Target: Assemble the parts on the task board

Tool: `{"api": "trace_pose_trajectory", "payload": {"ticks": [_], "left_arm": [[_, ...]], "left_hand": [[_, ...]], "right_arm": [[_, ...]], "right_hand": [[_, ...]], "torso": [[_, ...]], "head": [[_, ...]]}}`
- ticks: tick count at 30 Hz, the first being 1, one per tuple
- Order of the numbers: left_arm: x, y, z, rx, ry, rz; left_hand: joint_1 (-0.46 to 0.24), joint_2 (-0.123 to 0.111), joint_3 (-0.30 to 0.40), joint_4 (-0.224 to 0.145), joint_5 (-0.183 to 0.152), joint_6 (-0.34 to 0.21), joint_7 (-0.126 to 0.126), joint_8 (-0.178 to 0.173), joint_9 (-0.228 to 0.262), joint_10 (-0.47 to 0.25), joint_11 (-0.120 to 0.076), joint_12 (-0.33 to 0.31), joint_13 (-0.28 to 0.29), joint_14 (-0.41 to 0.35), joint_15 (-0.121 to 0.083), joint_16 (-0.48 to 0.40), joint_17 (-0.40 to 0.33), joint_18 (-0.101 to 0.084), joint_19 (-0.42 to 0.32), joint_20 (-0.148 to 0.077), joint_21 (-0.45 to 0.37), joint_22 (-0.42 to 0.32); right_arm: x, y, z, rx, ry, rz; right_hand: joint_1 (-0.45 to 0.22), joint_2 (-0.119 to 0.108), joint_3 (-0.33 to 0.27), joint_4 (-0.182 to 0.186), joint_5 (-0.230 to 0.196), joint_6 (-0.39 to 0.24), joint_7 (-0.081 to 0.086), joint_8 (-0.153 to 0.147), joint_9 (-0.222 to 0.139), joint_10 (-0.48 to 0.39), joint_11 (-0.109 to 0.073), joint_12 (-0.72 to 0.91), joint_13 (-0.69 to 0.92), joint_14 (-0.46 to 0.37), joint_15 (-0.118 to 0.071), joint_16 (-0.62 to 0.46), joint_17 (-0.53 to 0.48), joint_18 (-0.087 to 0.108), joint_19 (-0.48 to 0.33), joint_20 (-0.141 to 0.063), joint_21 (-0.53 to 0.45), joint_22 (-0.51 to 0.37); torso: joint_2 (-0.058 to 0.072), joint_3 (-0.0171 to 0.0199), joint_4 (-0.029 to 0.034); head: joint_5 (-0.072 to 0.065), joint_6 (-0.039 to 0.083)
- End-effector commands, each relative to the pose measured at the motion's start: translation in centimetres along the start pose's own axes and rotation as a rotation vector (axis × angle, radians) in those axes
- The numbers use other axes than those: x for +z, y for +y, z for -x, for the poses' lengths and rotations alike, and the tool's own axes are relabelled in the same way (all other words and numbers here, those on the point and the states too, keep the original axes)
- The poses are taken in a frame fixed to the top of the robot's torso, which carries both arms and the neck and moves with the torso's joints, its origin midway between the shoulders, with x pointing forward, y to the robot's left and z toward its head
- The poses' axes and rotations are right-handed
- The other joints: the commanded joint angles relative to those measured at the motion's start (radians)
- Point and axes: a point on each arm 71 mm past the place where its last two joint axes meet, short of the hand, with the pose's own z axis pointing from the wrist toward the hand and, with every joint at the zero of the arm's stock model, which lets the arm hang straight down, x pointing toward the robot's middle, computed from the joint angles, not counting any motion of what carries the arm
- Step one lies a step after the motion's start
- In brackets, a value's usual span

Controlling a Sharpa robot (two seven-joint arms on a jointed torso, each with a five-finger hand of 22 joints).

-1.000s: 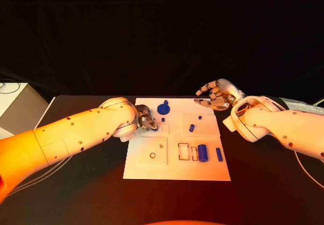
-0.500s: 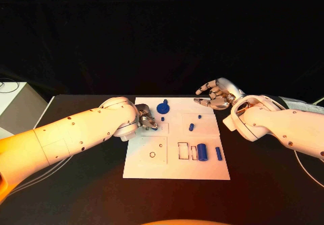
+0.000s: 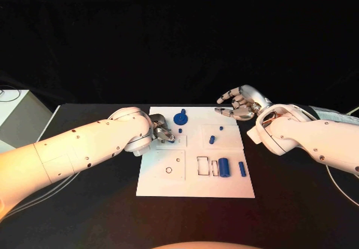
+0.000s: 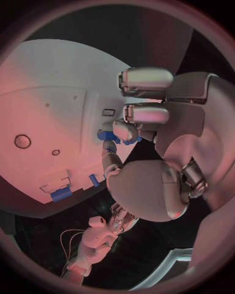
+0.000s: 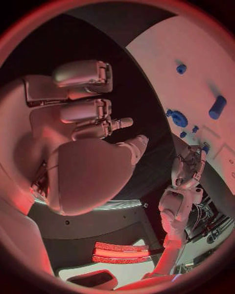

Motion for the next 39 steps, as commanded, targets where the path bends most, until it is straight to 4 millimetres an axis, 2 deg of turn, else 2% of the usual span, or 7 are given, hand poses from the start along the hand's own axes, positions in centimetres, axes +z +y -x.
{"api": "trace_pose_trajectory", "payload": {"ticks": [1,7,18,22,27,30,39], "left_arm": [[-0.04,-0.16,0.08,-0.017,-0.013,-0.010],[0.01,-0.10,0.12,-0.014,-0.015,-0.008],[0.14,-0.17,0.07,-0.004,-0.010,-0.005],[0.20,-0.09,0.06,0.001,-0.004,-0.001],[0.29,-0.11,0.06,0.010,-0.003,0.002],[0.34,-0.18,0.02,0.014,-0.001,0.002],[0.54,-0.10,0.08,0.010,-0.005,0.006]], "left_hand": [[0.005,0.016,0.118,-0.121,0.001,0.045,-0.039,0.003,0.341,0.004,0.001,0.005,0.000,0.106,-0.008,0.003,0.263,-0.006,0.002,-0.004,0.006,0.049],[0.005,0.017,0.119,-0.122,0.002,0.046,-0.039,0.003,0.341,0.004,0.001,0.004,-0.002,0.106,-0.008,0.003,0.263,-0.007,0.003,-0.004,0.006,0.050],[0.006,0.019,0.120,-0.123,0.002,0.047,-0.040,0.002,0.342,0.005,0.000,0.004,-0.001,0.106,-0.008,0.003,0.263,-0.007,0.004,-0.005,0.007,0.051],[0.006,0.019,0.121,-0.123,0.002,0.047,-0.040,0.002,0.342,0.004,0.000,0.003,-0.003,0.106,-0.009,0.003,0.263,-0.007,0.004,-0.005,0.007,0.051],[0.006,0.019,0.121,-0.123,0.002,0.048,-0.040,0.002,0.342,0.007,0.000,0.007,0.003,0.106,-0.009,0.003,0.263,-0.007,0.004,-0.005,0.007,0.052],[0.006,0.019,0.121,-0.123,0.002,0.048,-0.040,0.002,0.342,0.007,0.000,0.007,0.003,0.106,-0.009,0.003,0.263,-0.007,0.004,-0.005,0.007,0.052],[0.006,0.019,0.121,-0.124,0.002,0.047,-0.040,0.002,0.342,0.005,0.000,0.004,-0.002,0.106,-0.009,0.003,0.263,-0.007,0.004,-0.006,0.007,0.052]], "right_arm": [[-0.02,0.08,-0.11,-0.009,0.013,0.010],[-0.03,0.09,-0.12,-0.010,0.014,0.009],[-0.02,0.12,-0.14,-0.010,0.014,0.010],[-0.04,0.10,-0.12,-0.011,0.015,0.009],[-0.06,0.09,-0.13,-0.011,0.017,0.007],[-0.06,0.10,-0.14,-0.011,0.018,0.007],[-0.05,0.14,-0.15,-0.015,0.018,0.008]], "right_hand": [[-0.009,0.002,0.003,-0.001,0.006,0.001,0.000,0.005,0.002,0.007,-0.002,-0.001,0.179,0.106,0.000,0.004,0.263,-0.002,0.076,0.000,-0.005,0.202],[-0.009,0.002,0.003,-0.001,0.006,0.001,0.000,0.005,0.002,0.007,-0.002,-0.001,0.179,0.106,0.000,0.004,0.263,-0.002,0.076,0.000,-0.005,0.202],[-0.009,0.002,0.003,-0.001,0.006,0.001,0.000,0.005,0.002,0.007,-0.002,-0.001,0.179,0.106,0.000,0.004,0.263,-0.002,0.076,0.000,-0.005,0.202],[-0.013,0.002,0.004,-0.001,0.006,0.001,-0.001,0.006,0.002,0.009,-0.003,0.000,0.180,0.106,-0.001,0.004,0.263,-0.002,0.076,0.000,-0.005,0.202],[-0.013,0.002,0.004,-0.001,0.006,0.001,-0.001,0.006,0.002,0.009,-0.003,0.000,0.180,0.106,-0.001,0.004,0.263,-0.002,0.076,0.000,-0.005,0.202],[-0.013,0.002,0.004,-0.001,0.006,0.001,-0.001,0.006,0.002,0.009,-0.003,0.000,0.180,0.106,-0.001,0.004,0.263,-0.002,0.076,0.000,-0.005,0.202],[-0.014,0.002,0.004,-0.001,0.006,0.001,-0.001,0.006,0.002,0.013,-0.003,0.004,0.184,0.106,-0.001,0.004,0.263,-0.003,0.077,-0.001,-0.002,0.205]], "torso": [[-0.001,0.0007,0.0005],[-0.001,0.0024,0.0009],[-0.001,0.0017,-0.0004],[0.001,0.0010,-0.0011],[-0.001,0.0032,-0.0002],[-0.001,0.0020,0.0002],[-0.001,0.0019,0.0007]], "head": [[-0.001,-0.001],[-0.002,-0.004],[0.005,-0.008],[0.000,-0.007],[0.000,-0.005],[-0.001,-0.007],[-0.003,-0.008]]}}
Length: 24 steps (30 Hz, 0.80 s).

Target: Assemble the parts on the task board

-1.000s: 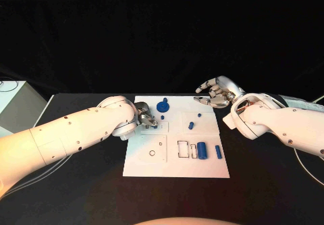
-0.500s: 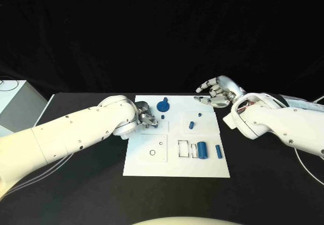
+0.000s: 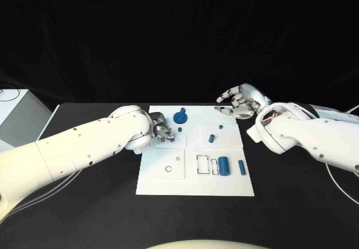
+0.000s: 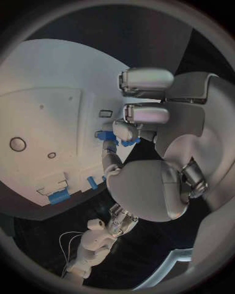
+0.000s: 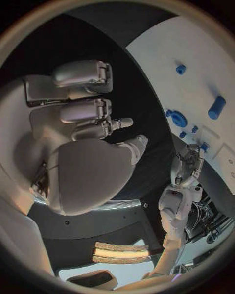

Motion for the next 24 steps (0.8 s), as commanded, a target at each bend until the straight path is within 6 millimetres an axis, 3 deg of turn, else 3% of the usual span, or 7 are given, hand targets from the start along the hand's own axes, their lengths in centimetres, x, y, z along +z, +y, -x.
{"api": "trace_pose_trajectory", "payload": {"ticks": [1,10,24], "left_arm": [[0.09,-0.17,-0.08,0.011,0.006,-0.006],[0.25,-0.11,-0.24,0.027,0.019,0.001],[0.18,-0.26,-0.50,0.041,0.036,-0.001]], "left_hand": [[0.006,0.019,0.121,-0.124,0.003,0.047,-0.040,0.002,0.342,0.005,0.000,0.004,-0.001,0.106,-0.009,0.003,0.263,-0.007,0.001,-0.002,0.003,0.052],[0.006,0.018,0.121,-0.125,0.003,0.047,-0.040,0.001,0.343,0.003,0.000,0.001,-0.005,0.106,-0.009,0.003,0.263,-0.007,0.001,-0.003,0.003,0.052],[0.008,0.015,0.121,-0.129,0.002,0.047,-0.040,0.000,0.344,0.004,-0.001,0.002,-0.002,0.106,-0.010,0.003,0.263,-0.007,0.000,-0.004,0.003,0.051]], "right_arm": [[-0.02,0.14,-0.14,-0.012,0.014,0.010],[-0.03,0.12,-0.12,-0.012,0.014,0.010],[-0.01,0.23,-0.10,-0.011,0.005,0.018]], "right_hand": [[-0.011,-0.002,0.004,-0.001,0.006,0.001,-0.001,0.006,0.002,0.013,-0.003,0.004,0.184,0.106,-0.001,0.004,0.263,-0.003,0.077,-0.001,-0.002,0.205],[-0.011,-0.002,0.004,-0.001,0.006,0.001,-0.001,0.006,0.002,0.013,-0.003,0.004,0.184,0.106,-0.001,0.004,0.263,-0.003,0.077,-0.001,-0.002,0.205],[-0.013,-0.003,0.004,-0.001,0.006,0.002,-0.001,0.007,0.002,0.012,-0.003,0.003,0.183,0.106,-0.001,0.004,0.263,-0.003,0.077,-0.001,-0.002,0.205]], "torso": [[0.000,-0.0006,0.0010],[0.001,-0.0022,0.0002],[0.001,-0.0013,0.0001]], "head": [[0.002,-0.003],[0.000,-0.006],[-0.001,-0.009]]}}
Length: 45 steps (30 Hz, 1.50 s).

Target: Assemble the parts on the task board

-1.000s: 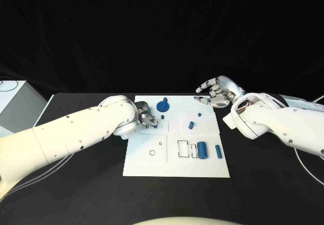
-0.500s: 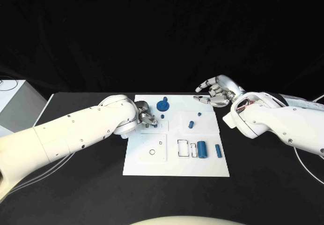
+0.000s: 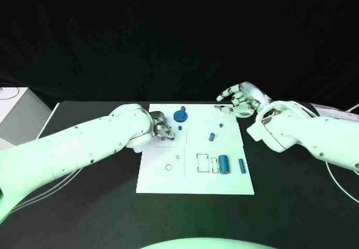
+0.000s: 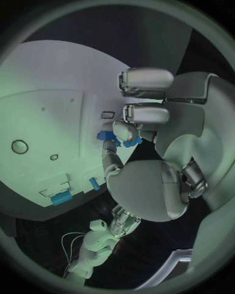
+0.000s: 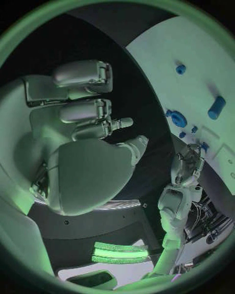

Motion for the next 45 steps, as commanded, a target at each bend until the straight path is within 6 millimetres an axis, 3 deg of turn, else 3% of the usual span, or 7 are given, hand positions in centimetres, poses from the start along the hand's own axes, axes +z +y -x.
{"api": "trace_pose_trajectory", "payload": {"ticks": [1,4,20,24,31,39,45], "left_arm": [[-0.01,-0.22,-0.33,0.021,0.021,-0.005],[-0.01,-0.27,-0.37,0.023,0.023,-0.006],[0.07,-0.31,-0.59,0.042,0.051,-0.001],[0.13,-0.34,-0.73,0.052,0.070,0.003],[0.22,-0.38,-0.73,0.039,0.071,0.005],[0.33,-0.59,-0.83,0.040,0.076,0.004],[0.39,-0.87,-0.72,0.014,0.046,-0.006]], "left_hand": [[0.008,0.015,0.121,-0.129,0.001,0.047,-0.040,0.005,0.344,0.005,-0.001,0.003,0.002,0.102,-0.006,0.003,0.263,-0.007,0.001,-0.004,0.003,0.051],[0.008,0.015,0.121,-0.129,0.001,0.047,-0.040,0.005,0.344,0.005,-0.001,0.004,0.004,0.102,-0.006,0.003,0.263,-0.007,0.001,-0.004,0.003,0.051],[0.010,0.015,0.122,-0.131,0.000,0.048,-0.040,0.004,0.344,0.004,-0.001,0.003,0.003,0.102,-0.006,0.003,0.263,-0.008,0.002,-0.004,0.004,0.054],[0.011,0.016,0.117,-0.132,-0.004,0.049,-0.039,0.000,0.343,-0.007,0.000,-0.013,-0.022,0.102,-0.006,0.003,0.263,-0.008,0.001,-0.004,0.003,0.053],[0.011,0.028,0.084,-0.128,-0.020,0.057,-0.040,-0.020,0.332,-0.009,0.000,-0.032,-0.047,0.102,-0.005,0.003,0.263,-0.008,0.002,-0.002,0.003,0.056],[0.013,0.042,0.045,-0.122,-0.024,0.081,-0.046,-0.033,0.321,0.009,-0.005,-0.027,-0.037,0.102,-0.008,0.003,0.263,-0.009,0.004,-0.001,0.003,0.059],[0.010,0.056,-0.022,-0.105,-0.031,0.113,-0.058,-0.043,0.311,0.029,-0.013,-0.022,-0.026,0.102,-0.015,0.003,0.263,-0.009,0.006,-0.007,0.002,0.060]], "right_arm": [[-0.01,0.21,-0.07,-0.008,0.003,0.018],[-0.02,0.23,-0.05,-0.007,0.000,0.020],[-0.13,0.33,0.04,-0.006,-0.011,0.027],[-0.18,0.33,0.12,-0.005,-0.017,0.028],[-0.21,0.36,0.15,-0.006,-0.019,0.028],[-0.20,0.34,0.16,-0.007,-0.017,0.027],[-0.17,0.36,0.15,-0.013,-0.016,0.031]], "right_hand": [[-0.009,0.002,0.004,-0.001,0.006,0.002,-0.001,0.007,0.001,0.012,-0.003,0.003,0.183,0.106,-0.001,0.004,0.263,-0.003,0.077,-0.001,-0.002,0.204],[-0.009,0.002,0.005,-0.002,0.007,0.002,-0.002,0.007,0.001,0.012,-0.004,0.003,0.183,0.106,-0.001,0.004,0.263,-0.003,0.077,-0.001,-0.002,0.204],[-0.005,0.004,0.009,-0.005,0.011,0.003,-0.002,0.008,0.002,0.014,-0.005,0.005,0.184,0.106,-0.002,0.004,0.263,-0.003,0.078,-0.002,-0.002,0.205],[-0.003,0.004,0.012,-0.006,0.014,0.003,-0.003,0.008,0.002,0.014,-0.005,0.005,0.184,0.106,-0.002,0.004,0.263,-0.003,0.078,-0.002,-0.001,0.205],[0.000,-0.002,0.022,-0.008,0.046,-0.004,-0.001,0.004,0.001,0.013,-0.004,0.004,0.183,0.106,-0.002,0.004,0.263,-0.003,0.078,-0.003,-0.002,0.205],[0.001,-0.007,0.032,-0.009,0.071,-0.008,0.001,0.001,-0.001,0.015,-0.003,0.006,0.184,0.106,-0.001,0.004,0.263,-0.003,0.078,-0.002,-0.002,0.205],[0.001,-0.008,0.034,-0.009,0.076,-0.008,0.001,0.001,-0.001,0.015,-0.003,0.006,0.184,0.106,-0.001,0.004,0.263,-0.003,0.078,-0.002,-0.001,0.206]], "torso": [[0.000,0.0004,-0.0005],[0.001,0.0009,0.0000],[0.000,0.0015,-0.0005],[0.000,0.0020,0.0006],[0.000,0.0014,-0.0012],[0.000,0.0007,-0.0009],[0.000,0.0006,-0.0008]], "head": [[0.000,-0.001],[-0.005,-0.002],[-0.002,-0.004],[-0.001,-0.003],[-0.001,-0.004],[-0.001,-0.003],[-0.004,-0.005]]}}
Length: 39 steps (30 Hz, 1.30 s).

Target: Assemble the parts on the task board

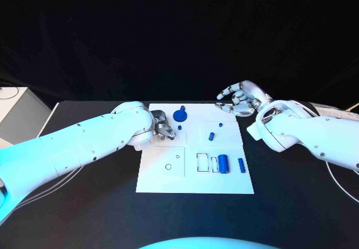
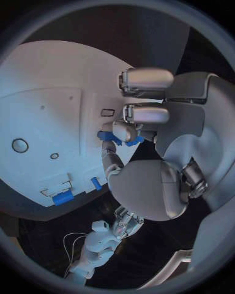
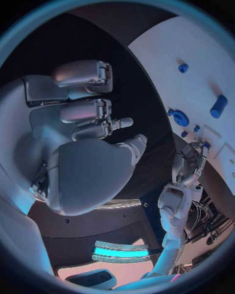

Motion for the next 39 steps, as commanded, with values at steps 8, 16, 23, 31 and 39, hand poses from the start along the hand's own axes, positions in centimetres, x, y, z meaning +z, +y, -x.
{"api": "trace_pose_trajectory", "payload": {"ticks": [8,16,23,31,39], "left_arm": [[0.15,-0.57,-0.88,-0.016,0.019,-0.019],[0.17,-0.53,-1.06,0.006,0.040,-0.016],[0.16,-0.54,-1.11,0.027,0.041,-0.015],[0.15,-0.47,-1.04,0.049,0.028,-0.010],[0.13,-0.15,-0.83,0.060,0.010,0.001]], "left_hand": [[0.035,0.043,0.014,-0.046,-0.005,0.096,-0.081,-0.007,0.236,0.020,-0.006,0.008,0.011,0.104,-0.013,0.003,0.263,-0.010,0.007,-0.008,0.003,0.063],[0.048,0.040,0.006,-0.055,0.003,0.110,-0.085,-0.010,0.233,0.028,-0.009,0.010,0.016,0.104,-0.015,0.003,0.263,-0.011,0.010,-0.011,0.004,0.067],[0.062,0.037,0.011,-0.064,0.015,0.123,-0.088,-0.015,0.228,0.035,-0.012,0.010,0.020,0.104,-0.017,0.003,0.263,-0.012,0.012,-0.012,0.005,0.071],[0.073,0.033,0.025,-0.073,0.024,0.130,-0.089,-0.018,0.225,0.041,-0.013,0.011,0.024,0.104,-0.018,0.003,0.263,-0.013,0.016,-0.014,0.007,0.076],[0.075,0.034,0.031,-0.074,0.028,0.133,-0.089,-0.019,0.225,0.044,-0.014,0.011,0.025,0.104,-0.018,0.003,0.263,-0.013,0.018,-0.014,0.009,0.080]], "right_arm": [[0.03,0.48,-0.16,-0.039,0.005,0.044],[0.01,0.43,-0.11,-0.043,0.004,0.044],[0.01,0.41,-0.12,-0.039,0.005,0.040],[0.01,0.38,-0.12,-0.037,0.007,0.039],[0.00,0.32,-0.09,-0.032,0.007,0.034]], "right_hand": [[0.001,-0.009,0.009,0.000,0.010,-0.008,0.001,-0.004,-0.001,0.016,-0.003,0.007,0.185,0.106,-0.001,0.004,0.263,-0.003,0.078,-0.002,-0.002,0.206],[0.001,-0.009,0.009,0.000,0.010,-0.008,0.001,-0.004,-0.001,0.016,-0.003,0.007,0.185,0.106,-0.001,0.004,0.263,-0.003,0.078,-0.002,-0.002,0.206],[0.000,-0.011,0.009,0.001,0.013,-0.007,0.001,-0.004,-0.001,0.015,-0.003,0.006,0.184,0.106,-0.001,0.004,0.263,-0.003,0.078,-0.002,-0.002,0.205],[-0.001,-0.012,0.009,0.001,0.015,-0.007,0.001,-0.004,-0.001,0.016,-0.003,0.007,0.185,0.106,-0.001,0.004,0.263,-0.003,0.078,-0.002,-0.003,0.205],[-0.003,-0.012,0.010,0.002,0.015,-0.007,0.001,-0.004,-0.001,0.015,-0.002,0.006,0.184,0.106,-0.001,0.004,0.263,-0.003,0.078,-0.002,-0.003,0.205]], "torso": [[0.000,-0.0003,0.0000],[0.000,-0.0004,0.0006],[0.000,-0.0007,0.0001],[0.000,-0.0002,0.0006],[0.001,-0.0010,0.0021]], "head": [[-0.007,-0.002],[-0.006,-0.003],[-0.006,-0.003],[-0.006,-0.002],[-0.004,-0.002]]}}
